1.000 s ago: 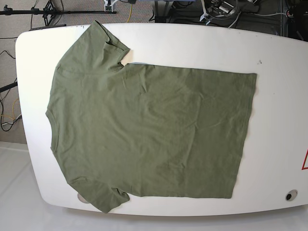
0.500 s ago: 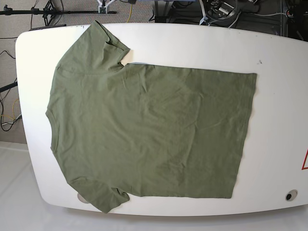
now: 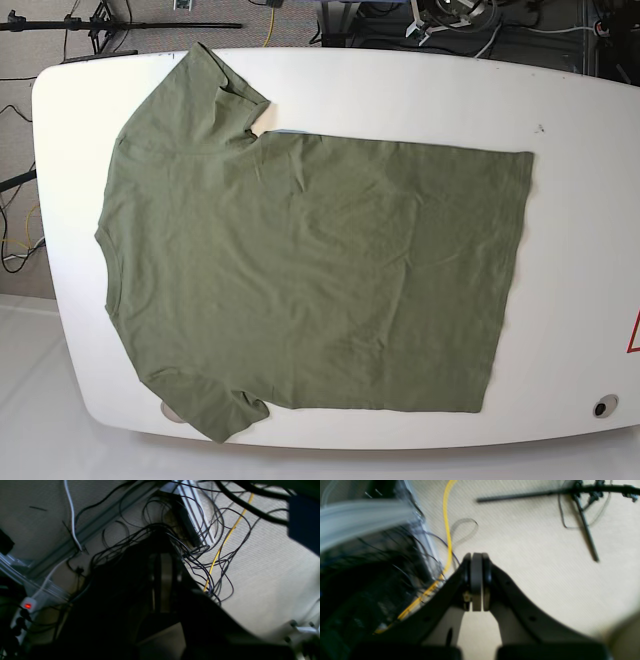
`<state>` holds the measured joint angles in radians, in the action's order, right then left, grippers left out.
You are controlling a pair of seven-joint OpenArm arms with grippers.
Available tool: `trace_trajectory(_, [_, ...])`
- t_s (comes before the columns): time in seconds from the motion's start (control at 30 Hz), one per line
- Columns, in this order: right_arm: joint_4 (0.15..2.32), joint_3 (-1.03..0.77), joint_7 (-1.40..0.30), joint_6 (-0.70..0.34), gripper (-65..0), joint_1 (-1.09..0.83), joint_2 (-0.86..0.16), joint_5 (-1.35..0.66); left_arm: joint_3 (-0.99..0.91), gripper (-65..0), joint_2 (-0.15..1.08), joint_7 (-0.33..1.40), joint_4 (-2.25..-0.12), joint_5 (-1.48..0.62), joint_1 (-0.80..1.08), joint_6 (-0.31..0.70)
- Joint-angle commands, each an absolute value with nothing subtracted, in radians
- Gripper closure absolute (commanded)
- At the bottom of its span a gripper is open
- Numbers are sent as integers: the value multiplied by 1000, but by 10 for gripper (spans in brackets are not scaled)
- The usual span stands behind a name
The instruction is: Fold the T-shirt properly
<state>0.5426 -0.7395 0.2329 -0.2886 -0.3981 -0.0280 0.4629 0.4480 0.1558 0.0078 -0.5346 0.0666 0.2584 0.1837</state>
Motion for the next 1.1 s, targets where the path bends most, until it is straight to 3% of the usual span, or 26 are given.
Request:
trace_trajectory(0.0, [586, -739, 241, -311, 0, -429, -33, 445, 451, -13, 170, 18, -577, 65, 286, 189])
trace_trajectory(0.33, [707, -672, 231, -356, 0, -499, -47, 362, 397, -12, 223, 51, -732, -7, 368, 204])
trace_trajectory(0.8, [823, -557, 226, -349, 0, -588, -48, 298, 180, -12, 210, -22, -719, -43, 472, 212])
trace_trajectory(1.07, [994, -507, 229, -352, 0, -712, -90, 186, 185, -28, 231, 66, -1015, -4, 616, 232])
